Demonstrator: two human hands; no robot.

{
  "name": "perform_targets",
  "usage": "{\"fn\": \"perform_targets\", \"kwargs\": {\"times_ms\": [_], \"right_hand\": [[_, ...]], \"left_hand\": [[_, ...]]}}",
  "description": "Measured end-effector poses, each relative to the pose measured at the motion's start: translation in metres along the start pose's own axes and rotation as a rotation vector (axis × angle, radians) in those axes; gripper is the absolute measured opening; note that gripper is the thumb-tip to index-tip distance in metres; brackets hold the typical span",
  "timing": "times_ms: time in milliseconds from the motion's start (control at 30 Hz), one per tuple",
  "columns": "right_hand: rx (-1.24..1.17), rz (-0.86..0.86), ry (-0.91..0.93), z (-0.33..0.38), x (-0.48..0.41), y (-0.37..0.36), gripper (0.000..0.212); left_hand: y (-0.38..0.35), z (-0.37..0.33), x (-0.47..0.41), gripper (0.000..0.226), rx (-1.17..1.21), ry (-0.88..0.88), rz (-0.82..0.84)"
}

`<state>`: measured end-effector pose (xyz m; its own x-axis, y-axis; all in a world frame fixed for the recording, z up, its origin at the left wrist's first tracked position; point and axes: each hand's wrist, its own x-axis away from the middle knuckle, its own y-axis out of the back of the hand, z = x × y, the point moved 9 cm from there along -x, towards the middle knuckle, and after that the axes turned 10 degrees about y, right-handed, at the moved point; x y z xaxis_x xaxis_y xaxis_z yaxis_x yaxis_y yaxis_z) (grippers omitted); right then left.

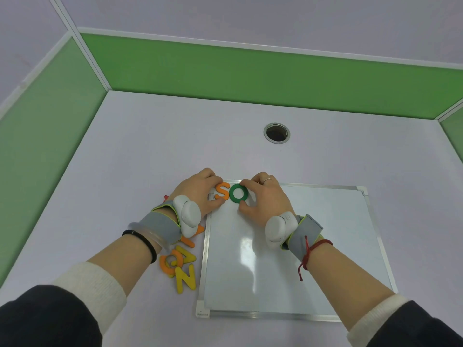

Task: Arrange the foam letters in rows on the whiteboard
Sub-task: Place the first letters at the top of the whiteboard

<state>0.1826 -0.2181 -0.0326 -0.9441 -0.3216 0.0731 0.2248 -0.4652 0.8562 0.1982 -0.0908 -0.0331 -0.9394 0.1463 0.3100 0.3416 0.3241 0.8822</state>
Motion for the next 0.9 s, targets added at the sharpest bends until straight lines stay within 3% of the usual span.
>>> {"fn": "perform_targets", "kwargs": {"times_ms": [467,700,900], "right_hand": [[-0.039,-0.023,-0.021,0.001,0.002,-0.002,0.041],[-0.055,-0.057,-0.072,-0.002,0.005,0.007,0.049],[-0.058,-0.031,-0.021,0.016,0.007,0.003,0.040]], "left_hand": [[-0.003,0.000,0.008,0.042,-0.102,0.003,-0.062],[0.002,0.014,0.022,0.070,-0.006,0.026,-0.077],[0.015,0.024,0.033,0.043,0.004,0.048,-0.101]]}}
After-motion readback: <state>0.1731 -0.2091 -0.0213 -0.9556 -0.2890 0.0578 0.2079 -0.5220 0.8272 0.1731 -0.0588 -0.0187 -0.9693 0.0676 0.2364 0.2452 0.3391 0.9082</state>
